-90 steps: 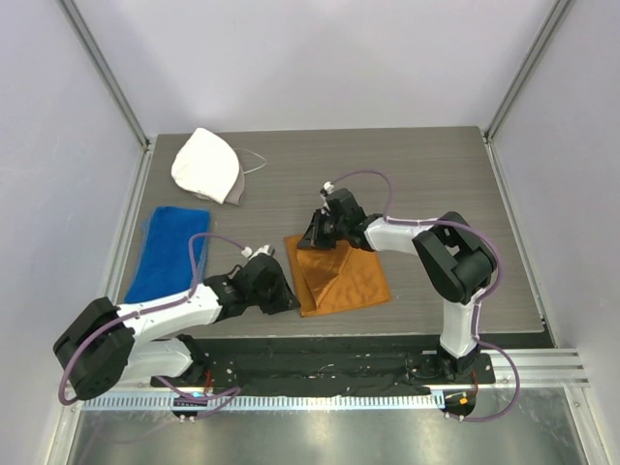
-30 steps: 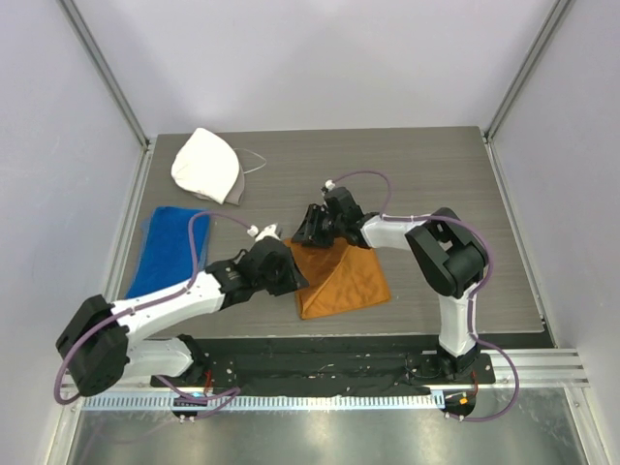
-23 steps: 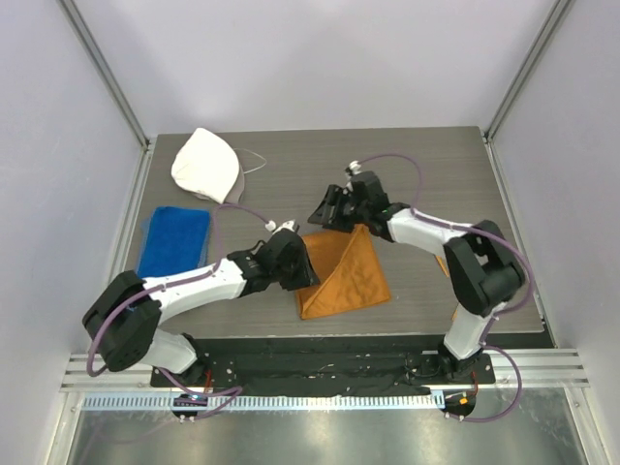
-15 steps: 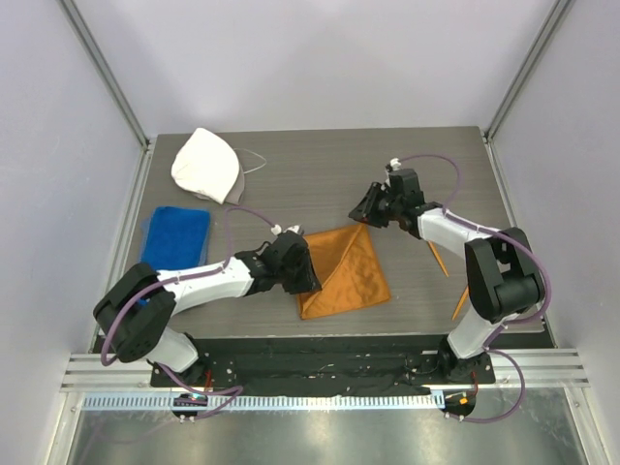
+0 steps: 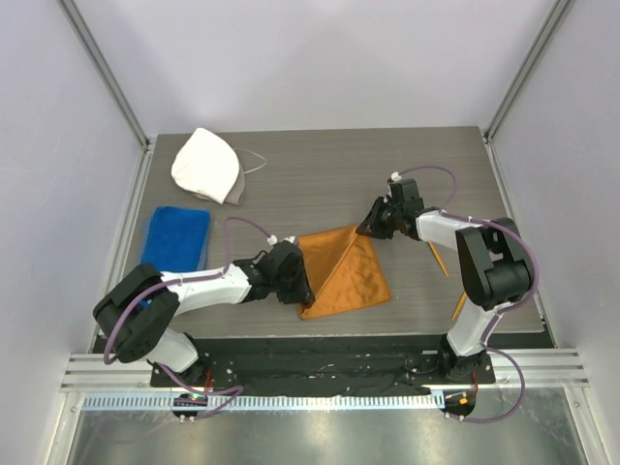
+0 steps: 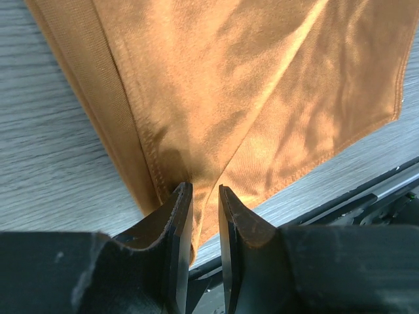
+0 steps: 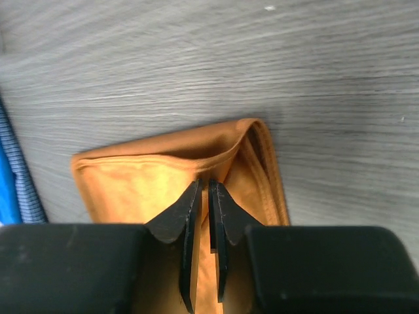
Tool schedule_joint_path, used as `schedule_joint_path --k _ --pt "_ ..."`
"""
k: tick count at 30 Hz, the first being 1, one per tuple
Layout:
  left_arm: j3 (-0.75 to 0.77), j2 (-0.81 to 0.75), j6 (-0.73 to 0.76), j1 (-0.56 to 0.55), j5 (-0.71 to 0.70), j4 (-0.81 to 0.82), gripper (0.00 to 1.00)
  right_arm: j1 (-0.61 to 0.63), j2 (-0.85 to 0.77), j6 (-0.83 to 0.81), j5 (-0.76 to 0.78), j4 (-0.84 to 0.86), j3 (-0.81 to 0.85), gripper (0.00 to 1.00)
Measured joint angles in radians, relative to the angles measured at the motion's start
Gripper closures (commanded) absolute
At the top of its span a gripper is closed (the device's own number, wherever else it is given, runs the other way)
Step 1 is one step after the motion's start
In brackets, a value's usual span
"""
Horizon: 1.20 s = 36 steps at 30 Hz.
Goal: Fold the napkin into a case and place the utensils inside
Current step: Smooth out the upper triangle-folded napkin at the center of the board.
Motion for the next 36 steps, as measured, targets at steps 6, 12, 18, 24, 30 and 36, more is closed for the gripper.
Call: schedule_joint_path --k 6,12,18,24,30,36 --pt "-0.017 -0.009 -0.002 0.0 0.0 0.003 0.73 -0.001 0.074 -0.009 -0.004 0.018 0.011 0.82" --pt "-0.032 -0.022 -0.005 0.0 0.0 0.01 0.73 -0.001 0.102 -0.034 0.002 0.023 0.058 0.76" --pt "-0.052 -0.046 -0.005 0.0 0.0 0.013 0.73 -0.001 0.107 -0.063 0.008 0.003 0.082 0.69" --pt "-0.068 -0.052 -0.007 -0.003 0.004 0.025 0.73 -0.003 0.122 -0.105 0.029 -0.039 0.142 0.69" --pt "-0.067 -0.079 -0.002 -0.008 0.001 0.005 0.65 -0.003 0.148 -0.141 0.047 -0.09 0.198 0.57" --pt "-0.008 -0.166 0.021 0.027 -0.022 -0.081 0.48 -0.005 0.123 -0.173 0.072 -0.156 0.22 0.43"
